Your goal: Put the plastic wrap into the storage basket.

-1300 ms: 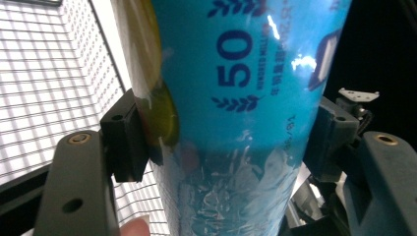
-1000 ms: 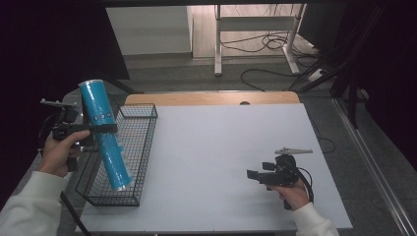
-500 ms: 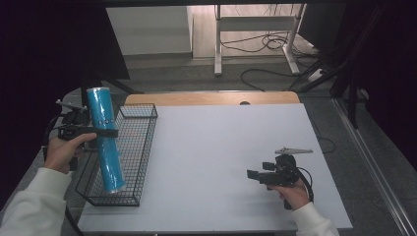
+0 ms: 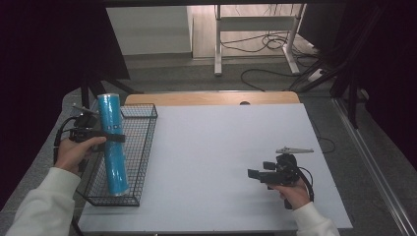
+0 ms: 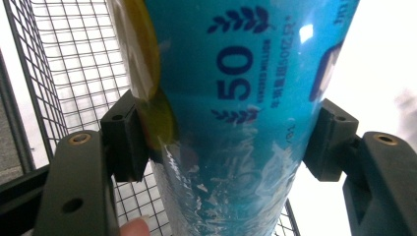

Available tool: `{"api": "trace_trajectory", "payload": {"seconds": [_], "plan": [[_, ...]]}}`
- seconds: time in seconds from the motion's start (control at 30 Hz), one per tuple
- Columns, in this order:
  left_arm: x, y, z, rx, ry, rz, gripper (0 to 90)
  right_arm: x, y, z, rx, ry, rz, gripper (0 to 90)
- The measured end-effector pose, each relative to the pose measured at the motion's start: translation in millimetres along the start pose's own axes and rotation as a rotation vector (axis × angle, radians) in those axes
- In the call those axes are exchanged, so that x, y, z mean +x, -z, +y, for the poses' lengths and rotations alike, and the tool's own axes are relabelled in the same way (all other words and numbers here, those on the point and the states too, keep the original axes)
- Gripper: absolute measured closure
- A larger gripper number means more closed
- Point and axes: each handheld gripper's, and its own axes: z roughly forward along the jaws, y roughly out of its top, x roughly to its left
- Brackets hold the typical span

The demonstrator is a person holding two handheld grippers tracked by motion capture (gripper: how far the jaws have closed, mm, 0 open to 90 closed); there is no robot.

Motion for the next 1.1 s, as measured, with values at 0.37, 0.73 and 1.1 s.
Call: {"api": "trace_trajectory", "payload": {"seconds": [0.37, 0.73, 1.1], "plan": [[2.5, -21.0, 2.3, 0.050, 0.020, 0.017, 31.9, -1.2, -0.4, 0.4, 0.001, -0.002, -0.002, 12.0], [6.2, -60.5, 12.5, 0.069, 0.095, 0.102, 31.3, -2.2, -0.8, 0.9, 0.000, -0.009, -0.009, 12.0], [8.3, -97.6, 18.3, 0.106, 0.135, 0.196, 30.8, -2.9, -0.1, 0.7, 0.000, -0.011, -0.013, 12.0]]}}
